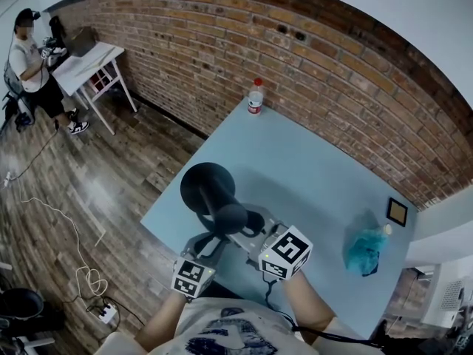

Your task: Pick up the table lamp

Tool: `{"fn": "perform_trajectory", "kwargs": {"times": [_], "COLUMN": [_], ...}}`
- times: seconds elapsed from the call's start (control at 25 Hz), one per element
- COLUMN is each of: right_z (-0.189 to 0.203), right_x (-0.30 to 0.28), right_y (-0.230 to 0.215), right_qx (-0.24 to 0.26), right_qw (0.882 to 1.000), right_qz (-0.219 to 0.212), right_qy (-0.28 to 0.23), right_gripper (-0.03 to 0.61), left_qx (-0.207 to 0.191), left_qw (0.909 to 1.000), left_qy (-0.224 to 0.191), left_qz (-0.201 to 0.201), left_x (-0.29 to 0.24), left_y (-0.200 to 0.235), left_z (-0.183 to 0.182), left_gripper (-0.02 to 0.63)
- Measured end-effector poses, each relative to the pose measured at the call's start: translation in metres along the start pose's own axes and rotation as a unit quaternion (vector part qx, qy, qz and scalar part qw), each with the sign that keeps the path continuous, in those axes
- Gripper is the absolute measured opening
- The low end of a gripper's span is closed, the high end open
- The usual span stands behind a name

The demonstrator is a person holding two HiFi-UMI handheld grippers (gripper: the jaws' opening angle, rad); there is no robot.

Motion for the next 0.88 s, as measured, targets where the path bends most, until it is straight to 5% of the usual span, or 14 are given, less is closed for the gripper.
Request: {"fn": "perform_trajectory", "kwargs": {"times": [0.28, 0.88], "right_z": [0.0, -0.001], "right_x": [-0.002, -0.002], "right_y": [0.002, 0.001], "right_qx": [0.0, 0.003], "right_qw": [1.0, 1.0], "right_qz": [0.002, 0.003], "right_qy": [-0.002, -0.001], "right_gripper": [0.126, 0.092], "left_qx": [0.014, 0.002], "left_qw": [0.9994, 0.9998], "left_qy": [-0.014, -0.011], "left_qz": [0.027, 0.016], "left_x": [-0.015, -0.036], "left_y": [0.001, 0.009], "left_z": [0.0, 0.0], "left_gripper": [0.138, 0.134]}}
Point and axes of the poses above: the fingertips, and each gripper's own axes: x backward along the fingers, y to its left, z out of its underside, the point moved 9 cm from there along x, backward along the fingers, and after that the axes turned 1 degree about -y, right-handed, at the moved point
